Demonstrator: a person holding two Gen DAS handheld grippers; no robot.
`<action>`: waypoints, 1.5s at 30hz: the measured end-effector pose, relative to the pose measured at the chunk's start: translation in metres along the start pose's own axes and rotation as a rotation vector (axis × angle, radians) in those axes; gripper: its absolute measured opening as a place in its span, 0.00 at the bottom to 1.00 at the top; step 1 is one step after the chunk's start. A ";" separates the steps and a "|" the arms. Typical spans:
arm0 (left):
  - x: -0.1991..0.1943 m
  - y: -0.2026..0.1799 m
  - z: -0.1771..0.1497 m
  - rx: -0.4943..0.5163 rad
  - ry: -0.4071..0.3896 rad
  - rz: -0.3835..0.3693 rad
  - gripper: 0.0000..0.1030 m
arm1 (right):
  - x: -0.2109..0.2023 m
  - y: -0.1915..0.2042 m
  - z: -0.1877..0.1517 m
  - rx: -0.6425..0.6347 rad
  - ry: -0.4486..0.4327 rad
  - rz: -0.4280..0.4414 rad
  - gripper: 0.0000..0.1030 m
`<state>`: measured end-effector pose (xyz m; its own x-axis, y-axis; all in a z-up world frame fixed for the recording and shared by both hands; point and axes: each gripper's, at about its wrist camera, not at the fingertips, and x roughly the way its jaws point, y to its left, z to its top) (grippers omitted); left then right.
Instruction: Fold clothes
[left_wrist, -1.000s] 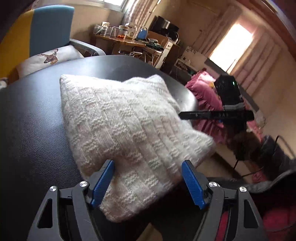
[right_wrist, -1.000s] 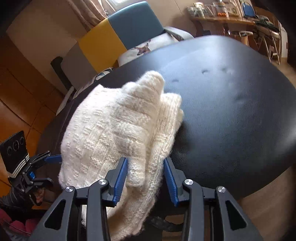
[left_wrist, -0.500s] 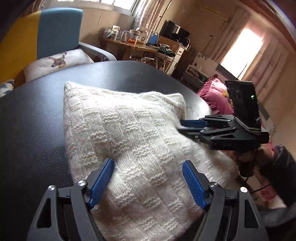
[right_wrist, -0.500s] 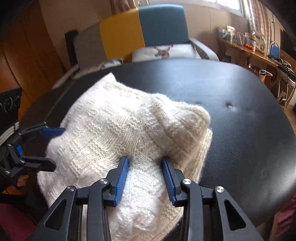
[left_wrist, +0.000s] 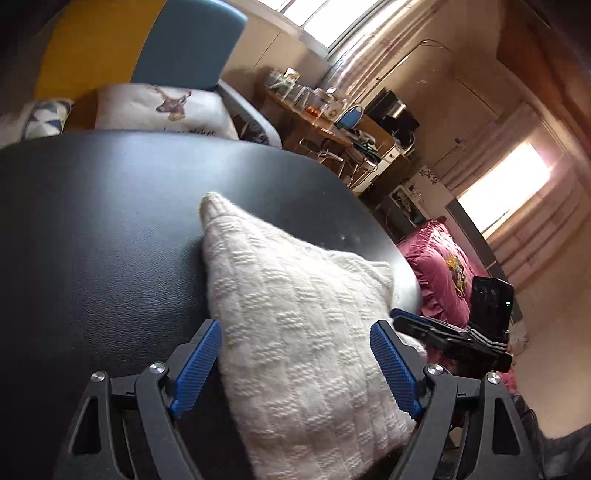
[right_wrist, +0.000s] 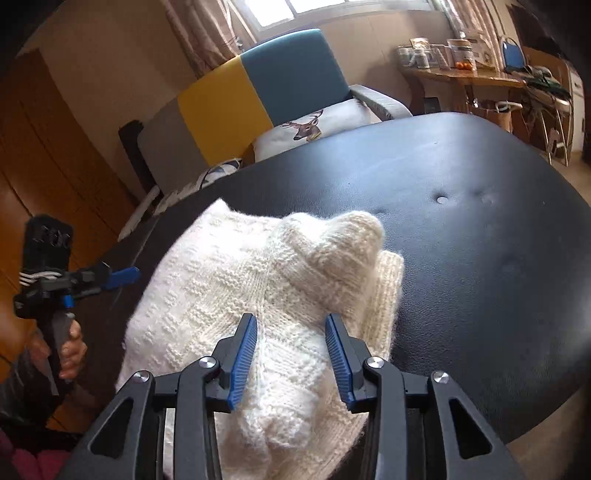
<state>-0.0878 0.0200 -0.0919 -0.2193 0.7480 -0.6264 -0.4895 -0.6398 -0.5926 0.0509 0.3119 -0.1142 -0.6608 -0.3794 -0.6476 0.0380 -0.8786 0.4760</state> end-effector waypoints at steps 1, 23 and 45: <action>0.004 0.008 0.003 -0.024 0.027 -0.007 0.81 | -0.009 -0.006 0.000 0.057 -0.014 0.039 0.38; 0.074 0.004 -0.009 -0.056 0.191 -0.091 0.99 | 0.033 -0.060 -0.051 0.460 0.212 0.346 0.74; 0.092 -0.113 0.037 0.232 0.053 -0.115 0.44 | -0.022 -0.039 -0.002 0.105 0.037 -0.017 0.30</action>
<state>-0.0842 0.1672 -0.0640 -0.1097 0.7989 -0.5913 -0.6905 -0.4892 -0.5328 0.0658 0.3542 -0.1198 -0.6328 -0.3770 -0.6764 -0.0526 -0.8506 0.5232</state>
